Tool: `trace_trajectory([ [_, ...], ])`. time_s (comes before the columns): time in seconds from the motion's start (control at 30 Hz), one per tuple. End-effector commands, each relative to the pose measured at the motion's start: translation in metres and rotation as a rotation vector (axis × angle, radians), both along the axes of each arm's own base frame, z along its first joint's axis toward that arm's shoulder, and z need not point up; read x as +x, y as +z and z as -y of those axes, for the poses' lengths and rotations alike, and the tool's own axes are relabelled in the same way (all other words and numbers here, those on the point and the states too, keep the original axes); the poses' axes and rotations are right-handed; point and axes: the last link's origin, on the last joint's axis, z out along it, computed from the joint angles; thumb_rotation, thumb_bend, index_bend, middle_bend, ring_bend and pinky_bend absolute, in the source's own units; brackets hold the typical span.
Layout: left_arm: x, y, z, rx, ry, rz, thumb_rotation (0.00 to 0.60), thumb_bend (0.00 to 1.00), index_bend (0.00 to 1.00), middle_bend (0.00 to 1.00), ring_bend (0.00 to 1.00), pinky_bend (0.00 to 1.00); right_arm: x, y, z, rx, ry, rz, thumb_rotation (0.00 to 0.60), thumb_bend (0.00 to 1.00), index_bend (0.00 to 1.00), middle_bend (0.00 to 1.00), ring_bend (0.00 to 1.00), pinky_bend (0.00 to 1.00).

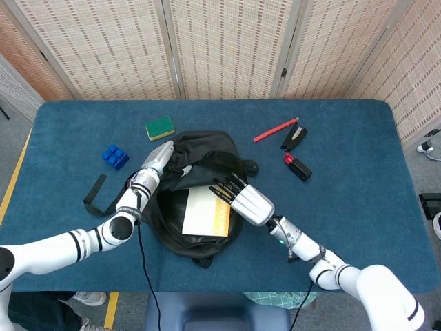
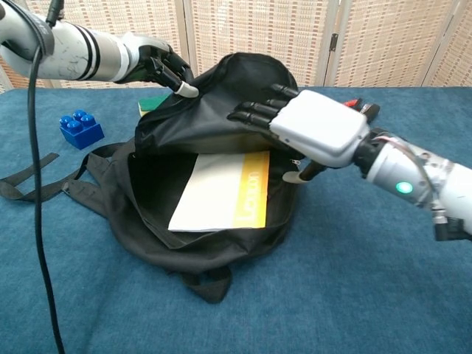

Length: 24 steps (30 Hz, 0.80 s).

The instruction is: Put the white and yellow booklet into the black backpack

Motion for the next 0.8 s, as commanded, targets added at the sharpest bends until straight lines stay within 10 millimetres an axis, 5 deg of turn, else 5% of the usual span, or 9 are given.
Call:
trace_trajectory([
  [0.03, -0.002, 0.003, 0.005, -0.028, -0.014, 0.002, 0.6, 0.69, 0.36, 0.25, 0.21, 0.02, -0.022, 0.036, -0.016, -0.044, -0.023, -0.01, 0.6, 0.22, 0.05, 0.11, 0.19, 0.05],
  [0.43, -0.018, 0.037, 0.026, 0.031, -0.067, 0.058, 0.6, 0.59, 0.25, 0.2, 0.16, 0.0, -0.058, 0.103, -0.052, -0.048, -0.117, 0.026, 0.6, 0.21, 0.04, 0.14, 0.21, 0.06],
  [0.63, -0.034, 0.049, 0.037, 0.057, -0.073, 0.058, 0.6, 0.59, 0.25, 0.2, 0.17, 0.01, -0.072, 0.119, -0.074, 0.003, -0.154, 0.043, 0.6, 0.21, 0.06, 0.15, 0.21, 0.06],
  [0.8, -0.042, 0.05, 0.043, 0.052, -0.072, 0.043, 0.6, 0.57, 0.25, 0.2, 0.17, 0.01, -0.08, 0.113, -0.083, 0.082, -0.185, 0.006, 0.6, 0.21, 0.06, 0.15, 0.21, 0.06],
])
